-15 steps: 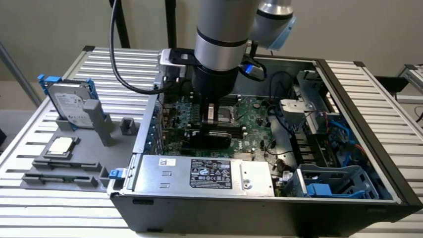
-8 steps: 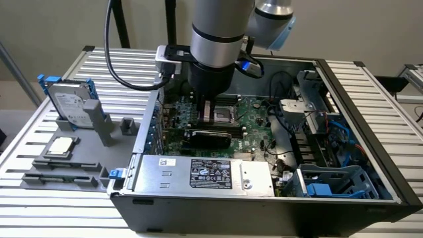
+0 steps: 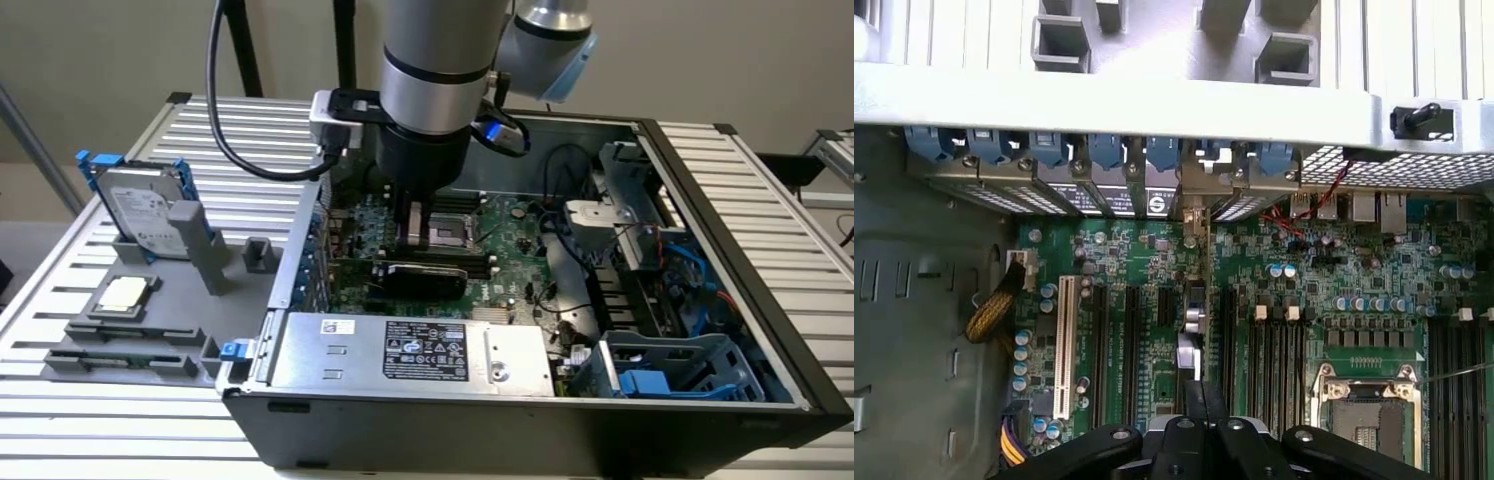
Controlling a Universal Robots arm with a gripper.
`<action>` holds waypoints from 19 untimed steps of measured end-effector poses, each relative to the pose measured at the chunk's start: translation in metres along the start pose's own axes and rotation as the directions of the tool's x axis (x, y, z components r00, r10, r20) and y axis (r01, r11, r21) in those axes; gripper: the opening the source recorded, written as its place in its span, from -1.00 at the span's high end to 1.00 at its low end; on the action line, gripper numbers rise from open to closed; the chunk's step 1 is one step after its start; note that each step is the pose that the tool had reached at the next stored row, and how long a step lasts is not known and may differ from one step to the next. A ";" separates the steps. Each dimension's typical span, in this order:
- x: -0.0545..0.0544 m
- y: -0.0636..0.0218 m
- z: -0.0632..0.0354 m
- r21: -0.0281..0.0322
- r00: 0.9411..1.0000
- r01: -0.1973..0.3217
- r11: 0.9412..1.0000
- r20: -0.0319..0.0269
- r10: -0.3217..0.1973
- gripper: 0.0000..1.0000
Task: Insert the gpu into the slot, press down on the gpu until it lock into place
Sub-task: 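Insert the gpu into the slot, then press down on the gpu until it lock into place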
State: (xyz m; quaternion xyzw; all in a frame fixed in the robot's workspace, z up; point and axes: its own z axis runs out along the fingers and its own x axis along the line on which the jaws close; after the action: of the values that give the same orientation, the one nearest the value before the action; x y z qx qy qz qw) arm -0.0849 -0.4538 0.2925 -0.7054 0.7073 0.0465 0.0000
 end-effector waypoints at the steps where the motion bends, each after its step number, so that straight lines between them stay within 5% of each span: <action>1: 0.000 0.0001 -0.0001 0.000 1.000 0.000 1.000 0.000 0.000 0.79; 14: 0.000 0.0020 -0.0015 -0.001 1.000 0.000 1.000 -0.001 0.000 0.79; 19: 0.000 0.0163 0.0006 -0.007 1.000 0.000 1.000 -0.002 0.000 0.79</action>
State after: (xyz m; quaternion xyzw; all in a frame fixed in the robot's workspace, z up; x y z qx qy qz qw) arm -0.1012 -0.4537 0.2930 -0.7053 0.7073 0.0481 -0.0030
